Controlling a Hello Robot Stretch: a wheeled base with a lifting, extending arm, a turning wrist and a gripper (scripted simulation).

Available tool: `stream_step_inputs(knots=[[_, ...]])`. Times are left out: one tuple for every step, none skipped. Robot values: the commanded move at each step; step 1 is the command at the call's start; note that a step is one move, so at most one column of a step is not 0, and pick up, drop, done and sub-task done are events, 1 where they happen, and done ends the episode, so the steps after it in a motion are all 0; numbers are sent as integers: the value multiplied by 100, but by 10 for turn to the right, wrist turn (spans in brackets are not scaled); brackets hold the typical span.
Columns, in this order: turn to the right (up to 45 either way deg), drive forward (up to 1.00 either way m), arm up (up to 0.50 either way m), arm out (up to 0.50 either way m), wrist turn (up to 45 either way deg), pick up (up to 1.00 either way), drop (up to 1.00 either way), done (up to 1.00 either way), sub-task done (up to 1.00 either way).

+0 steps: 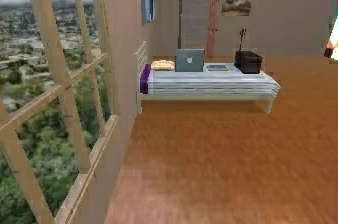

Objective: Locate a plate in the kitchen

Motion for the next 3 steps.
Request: stream_step_inputs(knots=[[450, 0, 0, 0, 0, 0, 0, 0, 0], [450, 0, 0, 0, 0, 0, 0, 0, 0], [0, 5, 0, 0, 0, 0, 0, 0, 0]])
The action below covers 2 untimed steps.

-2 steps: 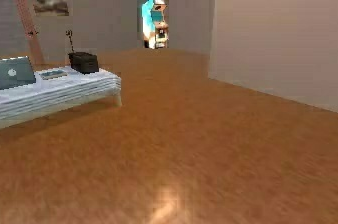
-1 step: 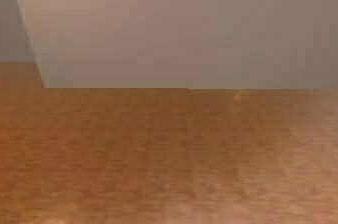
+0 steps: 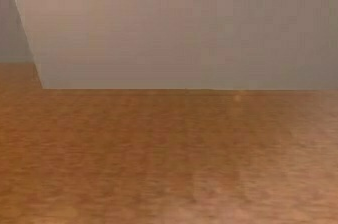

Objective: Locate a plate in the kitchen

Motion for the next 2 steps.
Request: stream_step_inputs(knots=[[-450, 0, 0, 0, 0, 0, 0, 0, 0], [0, 100, 0, 0, 0, 0, 0, 0, 0]])
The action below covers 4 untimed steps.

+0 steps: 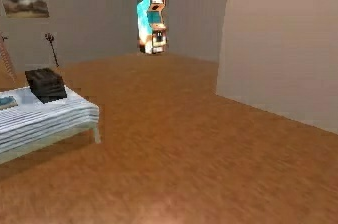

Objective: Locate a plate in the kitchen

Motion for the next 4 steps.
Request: stream_step_inputs(knots=[[-30, 0, 0, 0, 0, 0, 0, 0, 0], [0, 100, 0, 0, 0, 0, 0, 0, 0], [0, 100, 0, 0, 0, 0, 0, 0, 0], [-60, 0, 0, 0, 0, 0, 0, 0, 0]])
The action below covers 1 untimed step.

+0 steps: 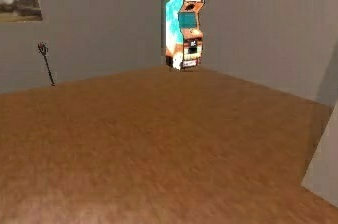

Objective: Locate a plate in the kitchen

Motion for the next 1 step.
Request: stream_step_inputs(knots=[[0, 25, 0, 0, 0, 0, 0, 0, 0]])
